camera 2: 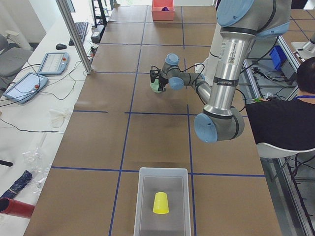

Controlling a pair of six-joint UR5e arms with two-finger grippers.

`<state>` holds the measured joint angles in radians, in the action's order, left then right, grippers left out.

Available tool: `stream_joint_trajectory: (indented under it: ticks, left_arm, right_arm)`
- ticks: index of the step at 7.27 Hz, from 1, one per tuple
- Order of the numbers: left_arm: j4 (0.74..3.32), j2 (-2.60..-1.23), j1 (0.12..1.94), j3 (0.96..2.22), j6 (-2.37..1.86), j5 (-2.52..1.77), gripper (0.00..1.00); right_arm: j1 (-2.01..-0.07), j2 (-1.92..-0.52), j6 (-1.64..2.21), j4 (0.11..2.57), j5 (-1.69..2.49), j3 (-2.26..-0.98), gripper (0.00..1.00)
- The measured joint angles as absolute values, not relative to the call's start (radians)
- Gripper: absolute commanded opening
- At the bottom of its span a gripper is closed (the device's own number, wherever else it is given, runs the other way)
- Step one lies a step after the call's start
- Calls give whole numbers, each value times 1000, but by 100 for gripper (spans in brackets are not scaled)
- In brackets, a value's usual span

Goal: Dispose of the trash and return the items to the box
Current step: 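Carry the green bowl with the left gripper and place it in the clear box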

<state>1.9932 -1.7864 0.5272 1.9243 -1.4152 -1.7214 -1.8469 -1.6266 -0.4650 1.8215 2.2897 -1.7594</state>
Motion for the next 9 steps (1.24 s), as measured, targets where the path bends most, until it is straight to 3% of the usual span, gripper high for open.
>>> stream_joint_trajectory:
  ticks: [6,9]
  left_arm:
    - [2012,-1454,1003,2060,-726,-1924,0]
    - [2180,-1296,1269,1918,-264,-2035,0]
  right_arm:
    - [-1847,-1636,-471,1815,2327,-1761,100]
    - [-1847,-1637,-469,1812,2329,-1762,100]
